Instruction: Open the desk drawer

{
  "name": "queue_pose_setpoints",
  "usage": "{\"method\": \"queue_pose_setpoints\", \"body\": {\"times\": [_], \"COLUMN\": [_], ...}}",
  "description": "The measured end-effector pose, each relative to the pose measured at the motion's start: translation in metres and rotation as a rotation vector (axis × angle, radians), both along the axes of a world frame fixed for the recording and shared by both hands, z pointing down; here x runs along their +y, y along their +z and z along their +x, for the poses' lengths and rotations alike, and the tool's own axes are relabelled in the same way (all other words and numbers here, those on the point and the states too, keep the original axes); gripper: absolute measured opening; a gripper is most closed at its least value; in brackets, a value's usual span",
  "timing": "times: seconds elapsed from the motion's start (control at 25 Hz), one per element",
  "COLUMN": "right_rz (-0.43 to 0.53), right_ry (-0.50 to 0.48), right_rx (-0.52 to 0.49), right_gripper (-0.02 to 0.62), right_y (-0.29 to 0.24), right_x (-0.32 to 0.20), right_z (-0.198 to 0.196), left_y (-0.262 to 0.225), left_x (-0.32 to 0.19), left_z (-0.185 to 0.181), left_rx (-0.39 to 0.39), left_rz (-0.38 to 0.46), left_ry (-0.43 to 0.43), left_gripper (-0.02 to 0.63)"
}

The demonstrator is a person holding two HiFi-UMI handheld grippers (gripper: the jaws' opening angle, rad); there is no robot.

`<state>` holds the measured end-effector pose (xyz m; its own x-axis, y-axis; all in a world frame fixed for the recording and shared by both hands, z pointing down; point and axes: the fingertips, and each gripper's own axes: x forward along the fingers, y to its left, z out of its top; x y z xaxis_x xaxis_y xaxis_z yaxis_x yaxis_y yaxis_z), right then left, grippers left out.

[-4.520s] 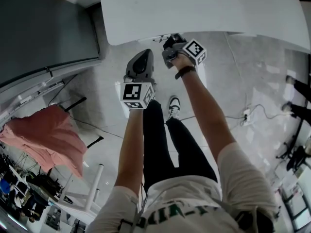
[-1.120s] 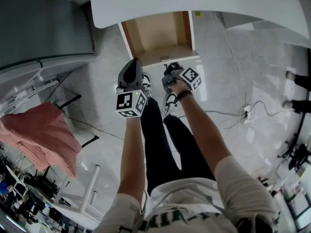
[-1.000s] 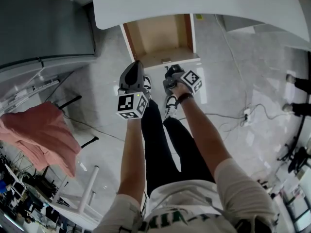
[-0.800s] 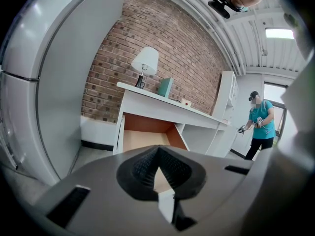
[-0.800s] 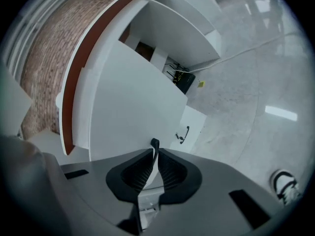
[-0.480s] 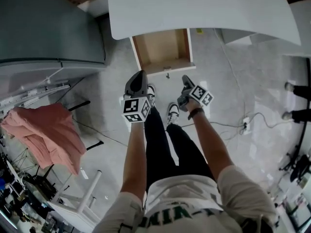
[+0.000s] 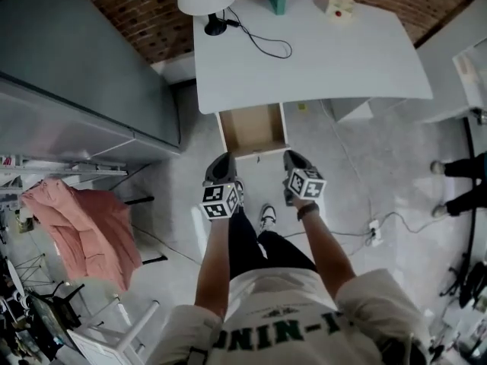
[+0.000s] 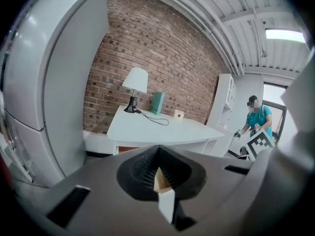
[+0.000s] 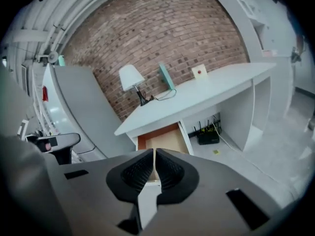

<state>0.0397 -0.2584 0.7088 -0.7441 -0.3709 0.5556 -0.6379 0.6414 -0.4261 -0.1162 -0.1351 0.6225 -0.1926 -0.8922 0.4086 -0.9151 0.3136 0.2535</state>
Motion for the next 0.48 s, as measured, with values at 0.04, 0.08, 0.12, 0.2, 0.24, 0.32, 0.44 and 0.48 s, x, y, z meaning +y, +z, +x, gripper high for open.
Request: {"method": "queue_pose_setpoints", "body": {"times": [0.04,0.08,0.12,0.2,0.24,0.32,0.44,0.48], "right_rz": [0.03,0.068,0.105,0.167,0.199,0.286,0.386,0.408], "right_ry": [-0.012,-0.024,-0.033,-0.04,-0.04,-0.048,-0.063,-0.065], "right_rx": [0.0,-0.001,-0.01,-0.044,-0.058,-0.069,-0.11,-0.125], "right_gripper": [0.015,0.015,0.015,0.015,0.015,0.015,0.015,0.015], "right_y": [-0.019,-0.041,-0.064,-0.11,-0.13,-0.165,-0.214,-0.229], "right_x": [0.001,0.003,0.004,0.004,0.004,0.005,0.011,0.014], "right_z": [0.0,0.0,0.0,-0.001,-0.001,0.002,0.001,-0.001], "left_y": [-0.015,-0.031,-0.049,-0.082,-0.097,-0.125,-0.162,-0.173], "left_x": [0.003,0.007,0.01,0.016,0.018,0.025,0.034,0.037], "left_z": [0.001,0.003,0.003,0.002,0.002,0.004,0.005,0.005], "left_rx": [0.0,-0.008,-0.022,-0.063,-0.086,-0.133,-0.201,-0.212], "left_rz": [0.007,0.012,0.017,0.03,0.039,0.068,0.117,0.134], "left_ry": [-0.005,-0.01,-0.017,-0.032,-0.038,-0.039,-0.031,-0.033], "left_gripper": [-0.008,-0.008,-0.008,-0.008,-0.008,-0.008,-0.008,-0.008]}}
